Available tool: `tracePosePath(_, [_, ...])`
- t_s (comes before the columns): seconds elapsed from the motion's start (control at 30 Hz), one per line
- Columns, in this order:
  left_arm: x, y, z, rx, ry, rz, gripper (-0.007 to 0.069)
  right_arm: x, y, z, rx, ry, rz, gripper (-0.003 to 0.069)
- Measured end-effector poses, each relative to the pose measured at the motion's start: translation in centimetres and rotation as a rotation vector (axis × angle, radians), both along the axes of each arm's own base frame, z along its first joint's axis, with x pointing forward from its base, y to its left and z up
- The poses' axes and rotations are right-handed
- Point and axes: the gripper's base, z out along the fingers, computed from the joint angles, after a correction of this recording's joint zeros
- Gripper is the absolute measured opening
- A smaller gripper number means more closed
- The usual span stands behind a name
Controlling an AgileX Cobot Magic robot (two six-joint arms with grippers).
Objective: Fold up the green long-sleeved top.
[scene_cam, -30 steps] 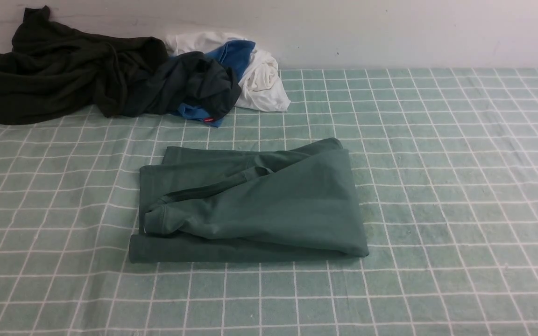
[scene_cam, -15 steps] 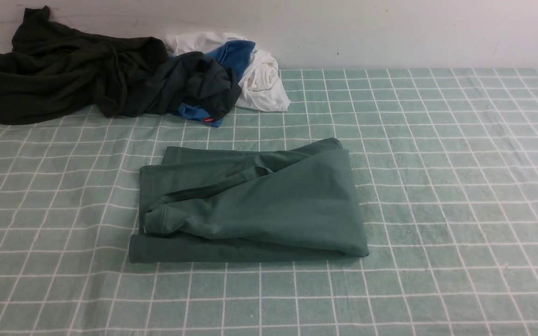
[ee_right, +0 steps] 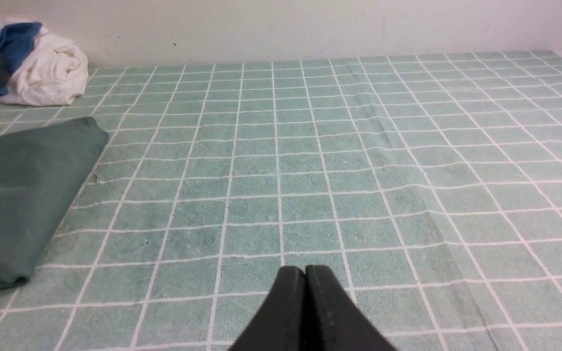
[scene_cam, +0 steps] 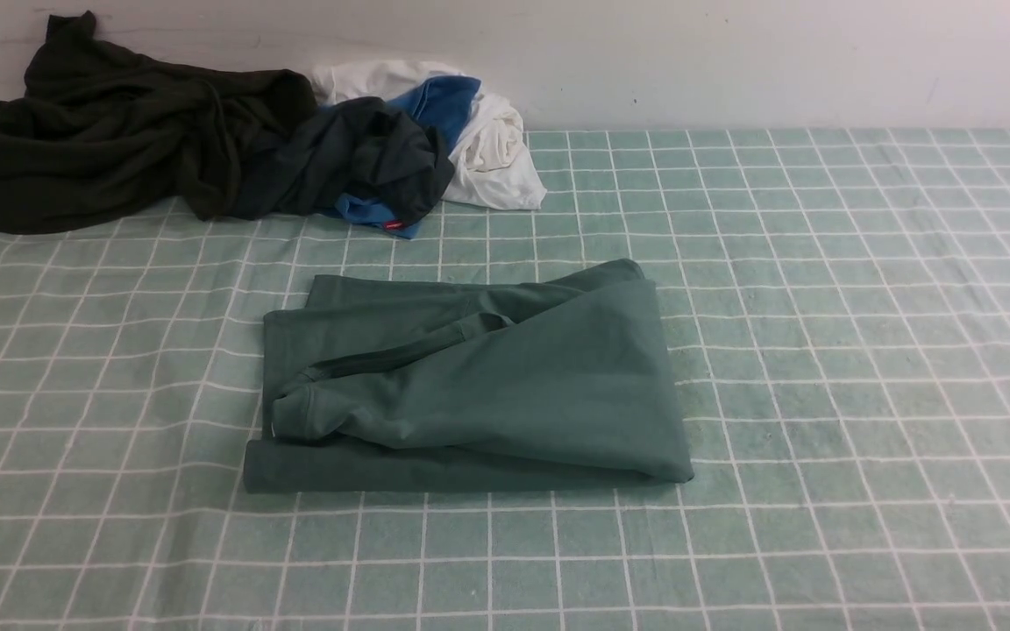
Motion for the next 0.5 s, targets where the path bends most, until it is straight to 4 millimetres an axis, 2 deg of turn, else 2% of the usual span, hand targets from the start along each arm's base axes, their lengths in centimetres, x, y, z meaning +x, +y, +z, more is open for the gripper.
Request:
tracePosePath(0.13, [0.9,-0.5,-1.8,-0.107,-0.241,0.001,-0.0004,0.0,0.0,0.0,0.000,0.001,0.000,-0.0014])
tracePosePath(0.23, [0.7,-0.3,-3.8,-0.134,-0.331,0.048,-0.0004,0.0,0.0,0.0,0.000,0.001,0.000,-0.0014])
tracePosePath(0.4, [0.4,0.2,-7.7,-0.137,-0.297,0.146,-0.0004,0.0,0.0,0.0,0.000,0.001,0.000,-0.0014])
tracePosePath(0.5, [0.3,0.3,-8.8,-0.140,-0.248,0.165,-0.0004,0.0,0.0,0.0,0.000,0.002,0.000,-0.0014])
